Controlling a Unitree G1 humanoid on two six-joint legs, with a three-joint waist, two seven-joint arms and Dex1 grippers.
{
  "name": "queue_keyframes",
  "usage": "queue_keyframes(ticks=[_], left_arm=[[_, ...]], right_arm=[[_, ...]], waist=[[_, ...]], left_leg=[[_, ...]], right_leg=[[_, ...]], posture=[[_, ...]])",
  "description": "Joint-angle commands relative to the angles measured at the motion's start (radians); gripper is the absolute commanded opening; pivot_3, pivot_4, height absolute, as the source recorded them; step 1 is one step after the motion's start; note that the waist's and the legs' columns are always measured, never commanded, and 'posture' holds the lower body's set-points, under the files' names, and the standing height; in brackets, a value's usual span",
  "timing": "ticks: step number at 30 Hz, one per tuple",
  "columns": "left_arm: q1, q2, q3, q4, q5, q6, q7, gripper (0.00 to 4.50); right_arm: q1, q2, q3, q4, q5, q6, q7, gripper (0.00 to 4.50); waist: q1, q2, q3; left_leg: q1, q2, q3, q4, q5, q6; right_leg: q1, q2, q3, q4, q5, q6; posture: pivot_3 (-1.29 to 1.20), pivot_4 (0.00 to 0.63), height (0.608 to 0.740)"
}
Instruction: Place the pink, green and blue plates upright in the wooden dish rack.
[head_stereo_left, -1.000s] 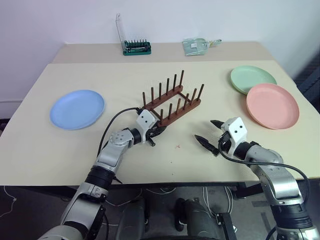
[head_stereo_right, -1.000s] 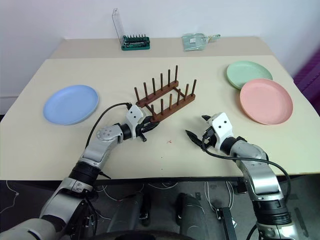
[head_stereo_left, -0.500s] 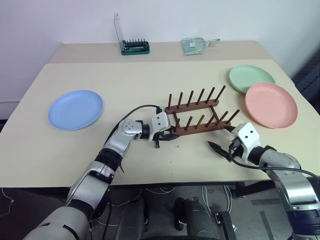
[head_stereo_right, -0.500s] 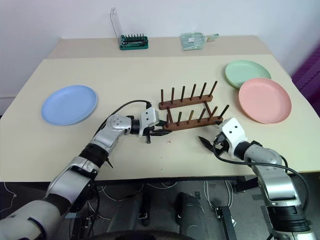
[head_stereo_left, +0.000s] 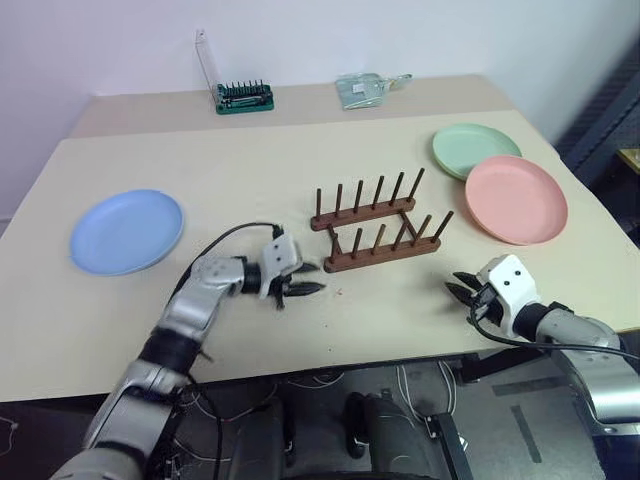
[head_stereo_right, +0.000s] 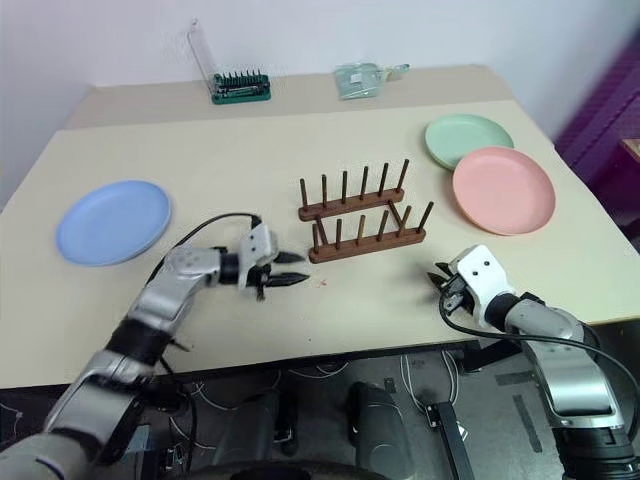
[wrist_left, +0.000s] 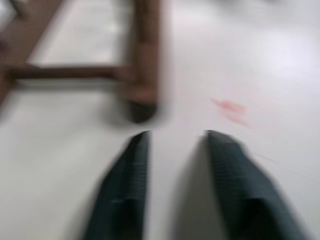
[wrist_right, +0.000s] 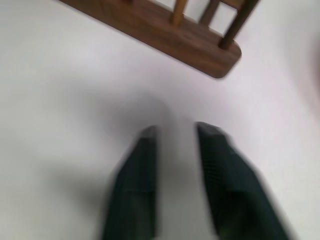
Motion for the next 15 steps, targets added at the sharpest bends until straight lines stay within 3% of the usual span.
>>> queue_keyframes(ticks=[1,8,15], left_arm=[[0.040,-0.025,-0.111,-0.120,0.043,0.099,0.016,1.00],[-0.021,-0.184,-0.192,-0.001,0.211,0.176,0.274,1.00],[-0.105,-0.269,-0.111,0.218,0.262,0.194,0.556,1.00]], right_arm=[[-0.061,-0.012,0.039,0.034,-0.049,-0.007,-0.011,0.10],[-0.228,0.043,0.155,0.203,-0.142,-0.029,-0.049,0.10],[-0.395,0.118,0.231,0.395,-0.252,-0.078,-0.143,0.10]], waist=[[0.008,0.001,0.000],[0.049,-0.001,-0.001],[0.046,-0.007,-0.006]], left_leg=[[0.001,0.000,0.000,0.000,0.000,0.000],[0.008,-0.003,0.000,0.002,-0.001,-0.002],[0.010,-0.003,-0.001,0.002,-0.002,-0.003]], right_leg=[[0.001,0.000,0.000,0.000,-0.001,-0.001],[0.013,-0.004,0.000,-0.005,-0.002,0.000],[0.015,-0.006,-0.003,-0.006,-0.002,0.000]], posture=[[0.00,0.150,0.730],[0.00,0.150,0.730],[0.00,0.150,0.730]])
